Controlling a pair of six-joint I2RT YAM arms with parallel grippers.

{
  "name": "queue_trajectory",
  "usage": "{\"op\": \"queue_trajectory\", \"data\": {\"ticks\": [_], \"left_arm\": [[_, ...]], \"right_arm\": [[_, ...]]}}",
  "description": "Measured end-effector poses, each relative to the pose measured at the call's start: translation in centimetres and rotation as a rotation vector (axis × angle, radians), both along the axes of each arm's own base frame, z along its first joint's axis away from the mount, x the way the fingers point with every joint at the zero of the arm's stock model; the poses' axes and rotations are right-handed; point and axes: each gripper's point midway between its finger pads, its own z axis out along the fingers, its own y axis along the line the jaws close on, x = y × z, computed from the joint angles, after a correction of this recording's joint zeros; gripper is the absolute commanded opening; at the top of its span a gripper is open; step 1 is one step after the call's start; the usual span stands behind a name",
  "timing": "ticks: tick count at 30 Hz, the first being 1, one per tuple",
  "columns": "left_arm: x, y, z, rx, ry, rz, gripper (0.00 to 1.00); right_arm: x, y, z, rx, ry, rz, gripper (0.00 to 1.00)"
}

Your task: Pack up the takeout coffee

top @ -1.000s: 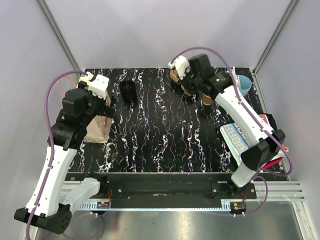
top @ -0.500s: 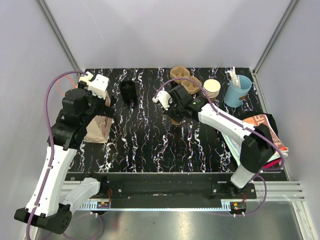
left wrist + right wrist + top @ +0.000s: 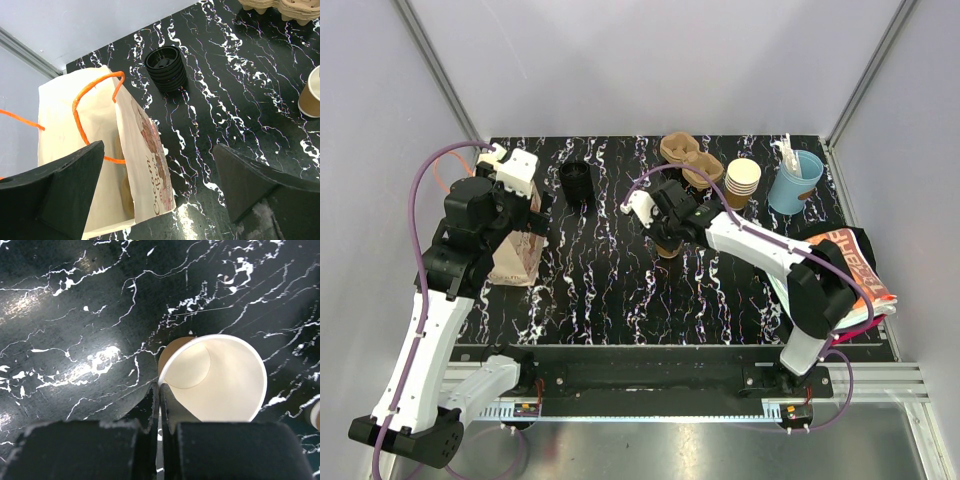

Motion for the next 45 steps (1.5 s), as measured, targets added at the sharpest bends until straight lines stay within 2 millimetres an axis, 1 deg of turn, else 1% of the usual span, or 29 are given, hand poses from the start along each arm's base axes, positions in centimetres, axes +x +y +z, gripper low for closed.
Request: {"op": "queue_trajectory", "data": {"ticks": [5,9,17,25,30,32,33,36,37,39,40,42,43,44,45], "left_arm": [[0.0,0.0,0.0,0.0,0.0,0.0,0.99],[0.0,0.0,-0.2,0.001,0.003,0.0,0.99],[0.0,0.0,-0.6,0.003,0.011,0.0,0.99],[-0.2,0.1,-0.4,0.001,0.004,0.0,0.99],[-0.3,0.1,-0.3,0.0,0.0,0.0,0.99],[-0.3,0.1,-0.3,0.0,0.0,0.0,0.99],[-0.3,0.1,-0.3,0.0,0.0,0.0,0.99],[-0.3,0.1,-0.3,0.0,0.0,0.0,0.99],[-0.3,0.1,-0.3,0.0,0.0,0.0,0.99],[-0.3,0.1,-0.3,0.0,0.0,0.0,0.99],[-0.3,0.1,-0.3,0.001,0.0,0.0,0.99],[-0.3,0.1,-0.3,0.002,0.002,-0.001,0.99],[-0.2,0.1,-0.4,0.005,0.003,-0.002,0.99],[-0.1,0.0,-0.5,0.008,0.007,-0.003,0.99],[0.0,0.0,-0.6,0.013,0.012,-0.008,0.99]], "right_arm": [[-0.3,0.2,-0.7,0.002,0.016,0.008,0.01],[-0.3,0.3,-0.7,0.004,0.015,0.01,0.03],[-0.4,0.4,-0.7,0.004,0.017,0.014,0.09],[-0.9,0.5,-1.0,0.009,0.036,0.024,0.13],[-1.0,0.5,-1.0,0.011,0.04,0.028,0.2],[-1.0,0.5,-1.1,0.01,0.043,0.029,0.28],[-1.1,0.5,-1.1,0.008,0.045,0.03,0.37],[-1.4,0.2,-1.3,-0.002,0.056,0.032,0.49],[-1.5,0.2,-1.3,-0.003,0.06,0.036,0.57],[-1.9,0.2,-1.3,-0.004,0.077,0.045,0.64],[-2.1,0.1,-1.2,-0.008,0.085,0.052,0.72],[-2.5,0.1,-0.3,-0.004,0.09,0.065,0.84],[-2.6,0.1,0.5,0.004,0.085,0.075,0.88],[-2.6,0.2,1.5,0.013,0.074,0.084,0.96],[-2.5,0.3,2.8,0.028,0.052,0.093,0.99]]}}
